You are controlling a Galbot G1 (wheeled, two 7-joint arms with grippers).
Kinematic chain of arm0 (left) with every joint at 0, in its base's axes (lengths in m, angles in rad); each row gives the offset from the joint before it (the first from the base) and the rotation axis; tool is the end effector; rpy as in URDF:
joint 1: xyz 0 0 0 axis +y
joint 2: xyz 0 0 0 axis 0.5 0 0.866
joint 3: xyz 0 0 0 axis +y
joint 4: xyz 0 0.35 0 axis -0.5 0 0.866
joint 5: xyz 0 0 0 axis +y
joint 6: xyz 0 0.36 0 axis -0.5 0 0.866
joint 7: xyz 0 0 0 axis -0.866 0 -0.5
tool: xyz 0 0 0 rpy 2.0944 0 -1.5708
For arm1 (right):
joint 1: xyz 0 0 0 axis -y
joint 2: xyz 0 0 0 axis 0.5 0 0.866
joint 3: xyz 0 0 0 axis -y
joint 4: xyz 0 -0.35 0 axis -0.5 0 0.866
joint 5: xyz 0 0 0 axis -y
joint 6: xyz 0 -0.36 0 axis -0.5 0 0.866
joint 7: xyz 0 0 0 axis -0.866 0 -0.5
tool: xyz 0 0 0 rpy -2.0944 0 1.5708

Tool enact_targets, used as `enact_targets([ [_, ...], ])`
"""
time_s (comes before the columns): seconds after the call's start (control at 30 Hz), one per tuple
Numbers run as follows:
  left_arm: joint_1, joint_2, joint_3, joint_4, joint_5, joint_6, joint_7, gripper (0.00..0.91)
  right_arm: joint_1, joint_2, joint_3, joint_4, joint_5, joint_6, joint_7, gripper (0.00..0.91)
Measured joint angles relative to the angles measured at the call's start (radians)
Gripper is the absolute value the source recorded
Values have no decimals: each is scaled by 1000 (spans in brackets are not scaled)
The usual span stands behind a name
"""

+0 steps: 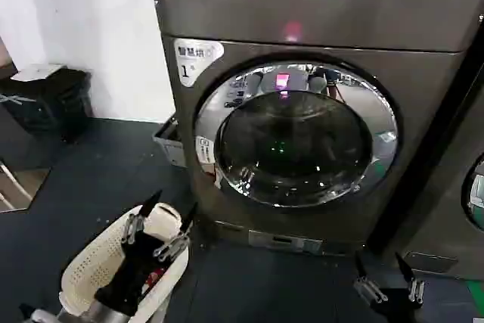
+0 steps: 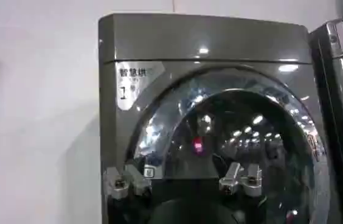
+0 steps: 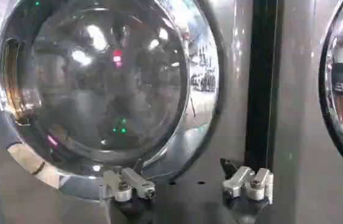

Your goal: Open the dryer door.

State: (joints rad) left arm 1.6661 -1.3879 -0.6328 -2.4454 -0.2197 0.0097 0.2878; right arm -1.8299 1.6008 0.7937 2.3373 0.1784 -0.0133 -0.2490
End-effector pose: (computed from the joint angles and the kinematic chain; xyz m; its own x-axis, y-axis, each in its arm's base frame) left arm 0.1475 0.0382 -0.1885 -0.9062 0.3512 -0.2356 0.3447 0.9361 0.0695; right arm 0.1050 -0.0662 -0.2488 -0.9993 -0.0345 0.0125 -0.0344 0.9993 0.0134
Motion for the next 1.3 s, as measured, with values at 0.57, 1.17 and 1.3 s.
enact_targets([
  [0.57, 12, 22, -40, -30, -43, 20, 19, 907, 219, -377, -60, -33, 271, -115, -116, 907],
  [1.17, 22, 12, -48, -36, -64, 22, 35, 907, 631, -640, -344, -292, 343, -116, -164, 907],
  [1.3, 34, 13, -49, -41, -51, 19, 43, 907, 709, -633, -422, -338, 321, -117, -167, 907],
])
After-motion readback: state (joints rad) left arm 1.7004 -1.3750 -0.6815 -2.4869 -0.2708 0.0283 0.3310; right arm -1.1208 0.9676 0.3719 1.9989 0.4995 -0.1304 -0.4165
